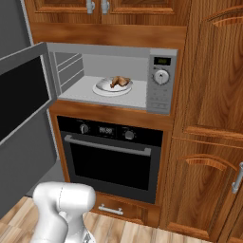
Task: Transport the chicken drumstick from the fridge to the microwave and turn on the microwave.
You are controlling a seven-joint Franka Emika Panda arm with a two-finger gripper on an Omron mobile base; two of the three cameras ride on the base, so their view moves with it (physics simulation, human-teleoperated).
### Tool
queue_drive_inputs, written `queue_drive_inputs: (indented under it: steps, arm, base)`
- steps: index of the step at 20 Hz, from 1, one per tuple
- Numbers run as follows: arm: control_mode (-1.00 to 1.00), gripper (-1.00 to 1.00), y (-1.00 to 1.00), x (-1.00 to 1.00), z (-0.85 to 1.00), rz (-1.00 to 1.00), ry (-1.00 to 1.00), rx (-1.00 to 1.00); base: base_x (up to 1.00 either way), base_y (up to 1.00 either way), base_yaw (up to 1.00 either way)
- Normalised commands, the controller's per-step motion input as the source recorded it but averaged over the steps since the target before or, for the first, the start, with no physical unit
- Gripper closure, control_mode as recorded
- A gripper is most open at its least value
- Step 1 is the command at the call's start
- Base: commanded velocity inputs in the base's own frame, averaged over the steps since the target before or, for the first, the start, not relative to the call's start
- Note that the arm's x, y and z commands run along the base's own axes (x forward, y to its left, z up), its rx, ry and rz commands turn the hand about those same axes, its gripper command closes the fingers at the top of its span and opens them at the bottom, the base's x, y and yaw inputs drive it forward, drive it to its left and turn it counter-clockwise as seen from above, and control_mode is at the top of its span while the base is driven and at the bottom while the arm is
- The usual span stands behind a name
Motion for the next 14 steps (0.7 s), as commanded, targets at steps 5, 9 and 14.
queue_drive_inputs:
  steps: [5, 9, 14]
  arm:
    - [-1.0, -1.0, -0.52, 0.05, -0.05, -0.22, 0.0, 0.0]
    - [-1.0, -1.0, -0.54, 0.05, -0.03, -0.23, 0.0, 0.0]
    - [-1.0, -1.0, -0.57, 0.09, 0.0, -0.23, 0.0, 0.0]
  base:
    - [0.0, 0.0, 0.0]
    - [0.0, 0.0, 0.0]
    - [0.0, 0.0, 0.0]
